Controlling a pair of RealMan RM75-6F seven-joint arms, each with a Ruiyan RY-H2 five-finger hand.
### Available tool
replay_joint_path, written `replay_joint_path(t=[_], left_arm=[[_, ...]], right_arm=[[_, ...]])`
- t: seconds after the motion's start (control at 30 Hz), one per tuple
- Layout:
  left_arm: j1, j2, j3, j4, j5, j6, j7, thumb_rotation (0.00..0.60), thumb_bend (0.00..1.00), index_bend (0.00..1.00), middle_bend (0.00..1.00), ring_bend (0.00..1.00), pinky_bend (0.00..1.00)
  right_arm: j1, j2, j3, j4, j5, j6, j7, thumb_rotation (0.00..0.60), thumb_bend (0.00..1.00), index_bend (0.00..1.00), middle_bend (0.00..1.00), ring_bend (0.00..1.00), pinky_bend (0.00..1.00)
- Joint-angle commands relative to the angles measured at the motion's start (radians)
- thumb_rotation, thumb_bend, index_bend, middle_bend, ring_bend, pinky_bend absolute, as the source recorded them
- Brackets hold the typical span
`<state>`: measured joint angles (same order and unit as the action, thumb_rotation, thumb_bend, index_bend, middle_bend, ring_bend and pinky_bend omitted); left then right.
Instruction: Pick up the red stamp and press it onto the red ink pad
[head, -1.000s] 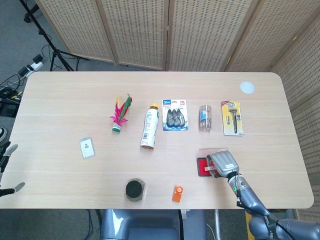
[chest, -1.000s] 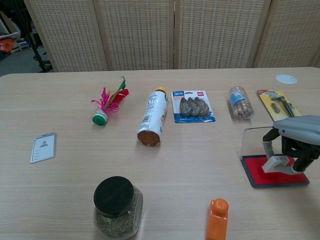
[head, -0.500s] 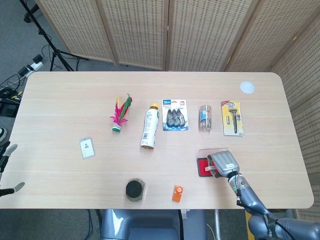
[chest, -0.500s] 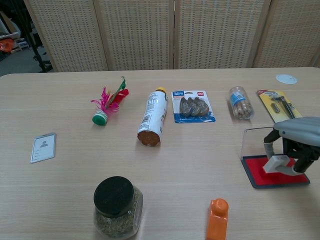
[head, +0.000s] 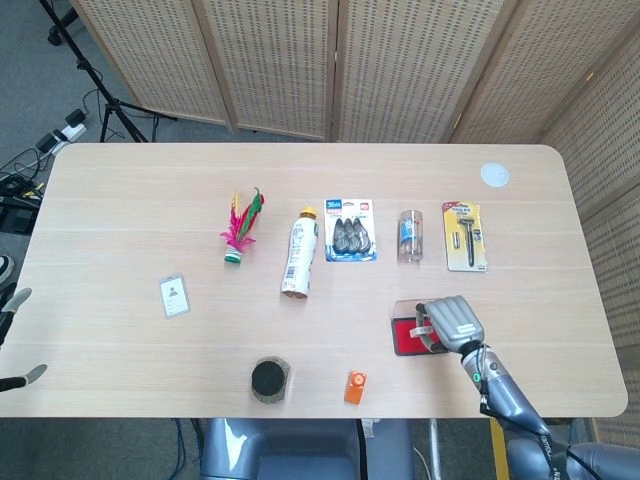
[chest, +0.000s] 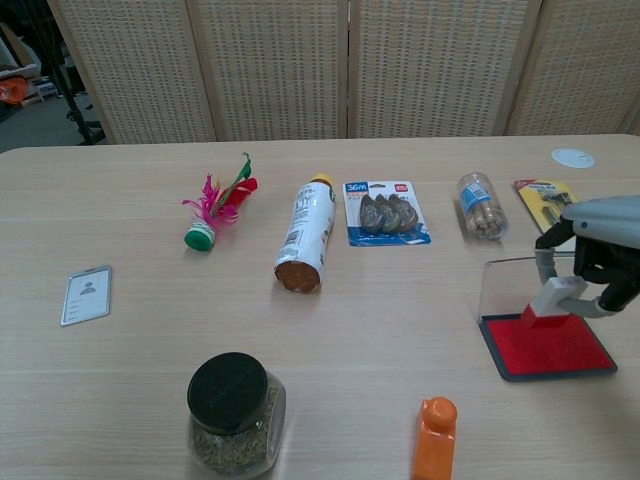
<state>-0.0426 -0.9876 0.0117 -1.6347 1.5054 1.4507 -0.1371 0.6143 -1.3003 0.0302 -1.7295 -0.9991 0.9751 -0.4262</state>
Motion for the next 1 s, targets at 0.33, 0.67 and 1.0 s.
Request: replay_joint_path(t=[0.33,0.67,1.0], left_arm=[[-0.001,-0.004,0.002,-0.003,0.003,-0.002,0.013,0.6,0.01,0.0,0.0,0.0,0.0],[-0.001,-0.006,0.001,-0.004,-0.003,-0.005,0.022,0.6,0.01,0.0,0.0,0.0,0.0],[-0.001,-0.006,0.002,-0.004,-0.002,-0.005,0.02,0.6,0.01,0.0,0.0,0.0,0.0]], right_arm=[[-0.026,0.06,0.024,0.122,0.024,-0.048,0.127,0.6,0.47,0.56,0.95,1.0,1.0],[-0.043,-0.001,0.021,0.241,-0.002,-0.083,0.201,0.6,0.47,0.56,0.95,1.0,1.0],[-0.056,-0.042,0.02,0.314,-0.019,-0.101,0.238,0.6,0.47,0.56,0.95,1.0,1.0]])
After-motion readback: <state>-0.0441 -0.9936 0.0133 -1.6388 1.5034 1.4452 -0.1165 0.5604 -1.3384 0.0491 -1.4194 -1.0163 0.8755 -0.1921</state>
